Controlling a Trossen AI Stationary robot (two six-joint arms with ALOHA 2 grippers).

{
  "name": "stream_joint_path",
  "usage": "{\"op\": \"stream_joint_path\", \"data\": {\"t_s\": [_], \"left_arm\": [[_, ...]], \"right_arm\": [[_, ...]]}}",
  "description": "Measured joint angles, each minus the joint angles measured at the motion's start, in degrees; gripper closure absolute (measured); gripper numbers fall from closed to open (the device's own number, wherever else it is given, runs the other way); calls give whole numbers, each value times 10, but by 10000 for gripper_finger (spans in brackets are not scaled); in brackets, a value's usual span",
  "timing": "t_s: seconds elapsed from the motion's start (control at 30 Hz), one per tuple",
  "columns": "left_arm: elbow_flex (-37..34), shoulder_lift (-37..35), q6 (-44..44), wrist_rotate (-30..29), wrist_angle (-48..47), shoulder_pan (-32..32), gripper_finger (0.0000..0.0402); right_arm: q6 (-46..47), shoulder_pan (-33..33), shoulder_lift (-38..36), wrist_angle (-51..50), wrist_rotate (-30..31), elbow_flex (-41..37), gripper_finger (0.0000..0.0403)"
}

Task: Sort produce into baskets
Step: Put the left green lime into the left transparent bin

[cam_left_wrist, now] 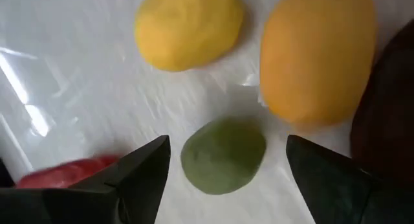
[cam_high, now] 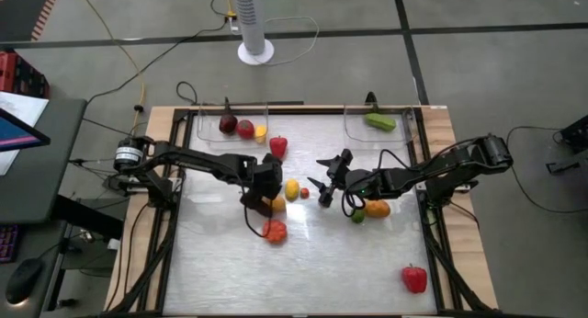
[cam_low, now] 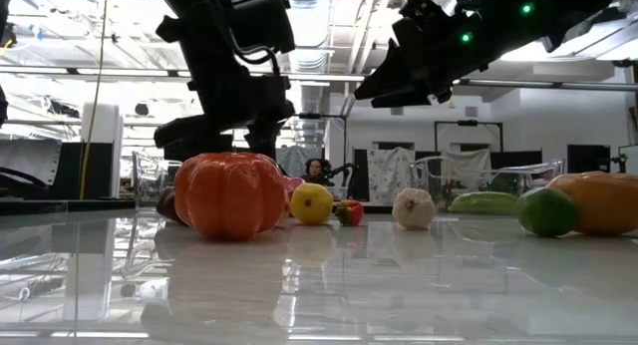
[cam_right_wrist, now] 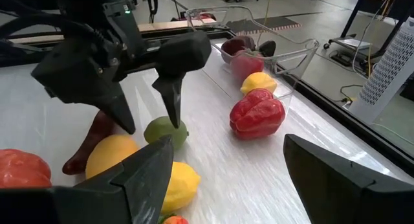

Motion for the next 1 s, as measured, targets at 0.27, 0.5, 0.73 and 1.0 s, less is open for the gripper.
{"op": "stream_joint_path", "data": {"t_s": [0.27, 0.5, 0.73, 1.0], "left_arm": [[0, 0, 149, 0, -3, 28, 107], [0, 0, 240, 12, -2, 46, 107], [0, 25, 226, 49, 6, 46, 107], [3, 81, 233, -27, 15, 25, 122]], "right_arm": [[0, 0, 0, 0, 0, 0, 82], [0, 0, 0, 0, 0, 0, 82], [0, 0, 0, 0, 0, 0, 82], [0, 0, 0, 0, 0, 0, 82]]}}
